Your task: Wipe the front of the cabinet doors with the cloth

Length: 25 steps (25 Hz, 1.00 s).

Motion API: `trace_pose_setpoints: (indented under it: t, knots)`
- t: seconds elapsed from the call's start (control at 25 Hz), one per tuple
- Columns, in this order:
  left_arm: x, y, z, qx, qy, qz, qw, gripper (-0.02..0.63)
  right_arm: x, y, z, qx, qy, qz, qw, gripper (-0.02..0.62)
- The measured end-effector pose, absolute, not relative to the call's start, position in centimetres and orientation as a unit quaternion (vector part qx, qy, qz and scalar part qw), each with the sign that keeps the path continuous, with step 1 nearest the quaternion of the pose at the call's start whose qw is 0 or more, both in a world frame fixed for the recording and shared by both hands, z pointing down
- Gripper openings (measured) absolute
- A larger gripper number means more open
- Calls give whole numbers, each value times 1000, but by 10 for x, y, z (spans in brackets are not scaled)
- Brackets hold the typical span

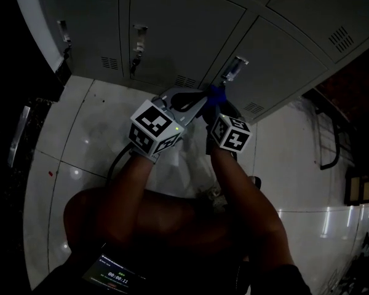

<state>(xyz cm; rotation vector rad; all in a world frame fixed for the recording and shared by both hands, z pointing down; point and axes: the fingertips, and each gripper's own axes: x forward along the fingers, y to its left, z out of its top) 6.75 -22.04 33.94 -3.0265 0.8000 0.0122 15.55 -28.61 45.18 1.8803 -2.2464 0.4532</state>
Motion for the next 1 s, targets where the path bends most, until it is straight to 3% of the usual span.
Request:
trace_pose_setpoints:
  t: [0.32, 1.0]
  knots:
    - [68, -221, 337, -967, 255, 8, 7, 0, 158, -311, 474, 641, -742, 154, 117, 78]
    - [71, -220, 343, -968, 252, -3, 10, 0, 321, -293, 476, 736, -648, 133, 142, 78]
